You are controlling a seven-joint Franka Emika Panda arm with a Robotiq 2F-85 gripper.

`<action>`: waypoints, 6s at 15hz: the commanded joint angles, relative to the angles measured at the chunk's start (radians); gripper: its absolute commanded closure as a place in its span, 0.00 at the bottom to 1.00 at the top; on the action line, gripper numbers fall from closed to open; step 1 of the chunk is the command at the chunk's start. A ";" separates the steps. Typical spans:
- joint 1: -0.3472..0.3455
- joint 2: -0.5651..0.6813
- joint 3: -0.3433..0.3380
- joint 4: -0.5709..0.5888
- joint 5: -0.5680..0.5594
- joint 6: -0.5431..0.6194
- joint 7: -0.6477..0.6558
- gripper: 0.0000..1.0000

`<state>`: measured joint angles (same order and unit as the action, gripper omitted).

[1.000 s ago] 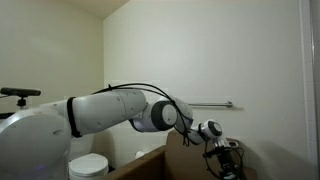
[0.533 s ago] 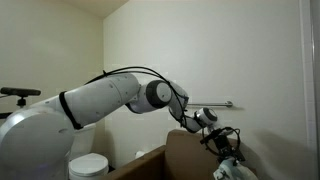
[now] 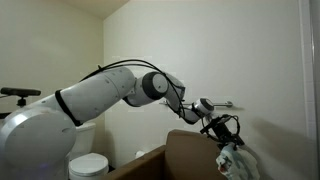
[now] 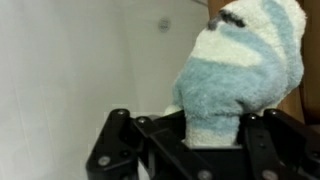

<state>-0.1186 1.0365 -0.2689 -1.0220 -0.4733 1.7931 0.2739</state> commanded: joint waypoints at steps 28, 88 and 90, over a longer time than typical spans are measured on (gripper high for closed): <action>-0.080 -0.139 -0.021 -0.595 0.220 0.071 0.047 0.95; -0.107 -0.061 0.046 -0.430 0.228 0.127 0.036 0.95; -0.089 -0.116 0.014 -0.515 0.251 0.113 0.044 0.95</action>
<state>-0.2208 1.0525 -0.2328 -1.3488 -0.2622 1.9136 0.3167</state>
